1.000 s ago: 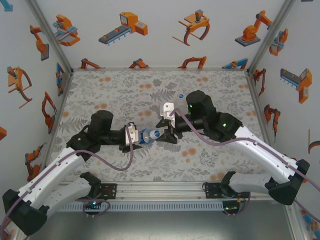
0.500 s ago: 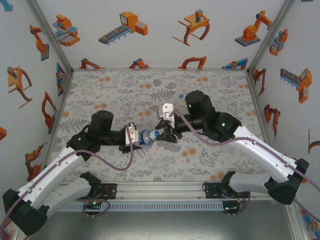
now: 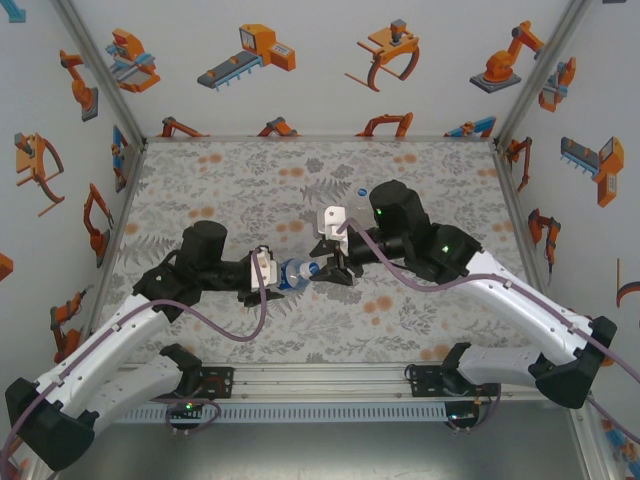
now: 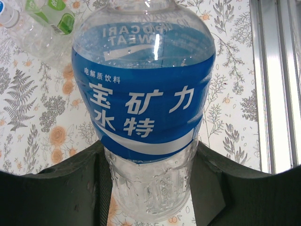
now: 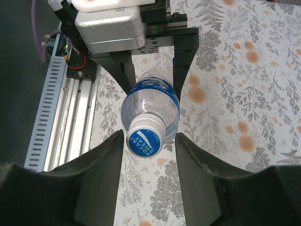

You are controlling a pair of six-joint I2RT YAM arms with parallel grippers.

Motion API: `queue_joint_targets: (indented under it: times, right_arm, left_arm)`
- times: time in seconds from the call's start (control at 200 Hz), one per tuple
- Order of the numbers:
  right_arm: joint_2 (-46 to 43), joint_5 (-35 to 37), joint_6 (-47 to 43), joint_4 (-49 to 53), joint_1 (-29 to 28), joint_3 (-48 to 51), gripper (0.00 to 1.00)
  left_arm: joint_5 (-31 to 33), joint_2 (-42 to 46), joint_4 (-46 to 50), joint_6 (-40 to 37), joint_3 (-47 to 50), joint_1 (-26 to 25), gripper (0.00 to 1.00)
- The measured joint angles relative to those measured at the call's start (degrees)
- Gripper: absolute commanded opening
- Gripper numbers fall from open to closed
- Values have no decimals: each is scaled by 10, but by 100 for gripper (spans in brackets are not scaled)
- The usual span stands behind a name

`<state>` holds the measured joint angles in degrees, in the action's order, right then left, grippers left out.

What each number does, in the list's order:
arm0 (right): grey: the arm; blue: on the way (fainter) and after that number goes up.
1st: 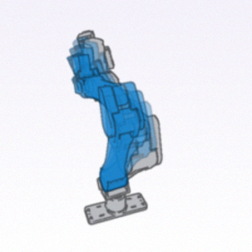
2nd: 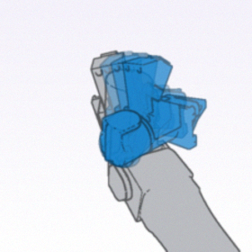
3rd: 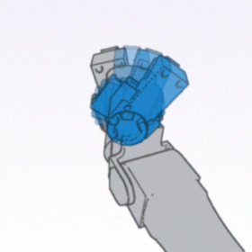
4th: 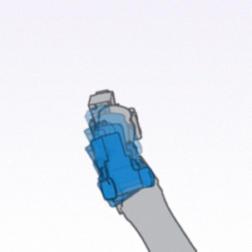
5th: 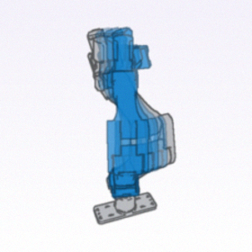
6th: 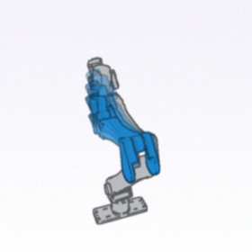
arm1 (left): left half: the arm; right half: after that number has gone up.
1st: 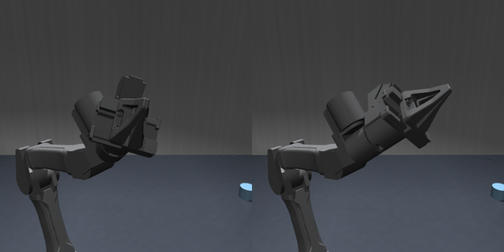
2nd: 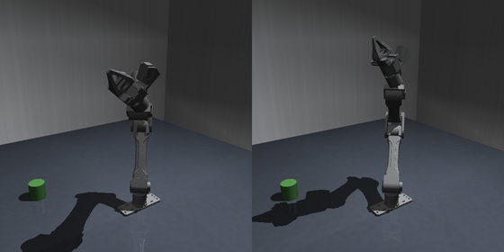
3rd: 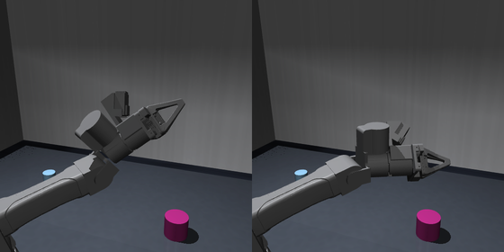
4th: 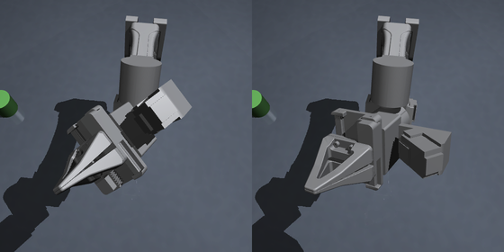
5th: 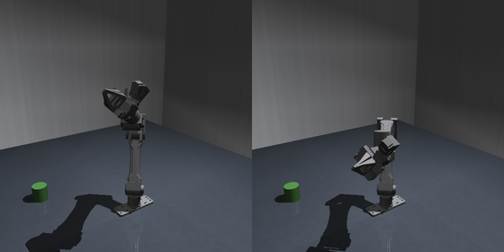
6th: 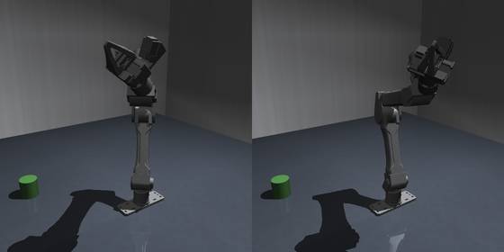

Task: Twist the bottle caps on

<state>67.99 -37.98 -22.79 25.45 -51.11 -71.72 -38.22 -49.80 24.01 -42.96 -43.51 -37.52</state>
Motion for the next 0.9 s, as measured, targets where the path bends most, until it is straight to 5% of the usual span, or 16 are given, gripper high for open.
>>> queue_joint_targets:
  times: [0.18,0.416,0.731,0.896]
  right_arm:
    - [5,0,0,0,0,5,38]
    - [0,24,60,-28,-1,22,5]
    - [2,192,565,-86,-5,65,0]
    - [9,249,786,-83,-5,75,9]
  left_arm:
    - [1,0,0,0,0,0,0]
    - [13,0,2,0,0,0,0]
    - [81,0,8,14,0,1,0]
    - [106,0,10,21,0,4,0]
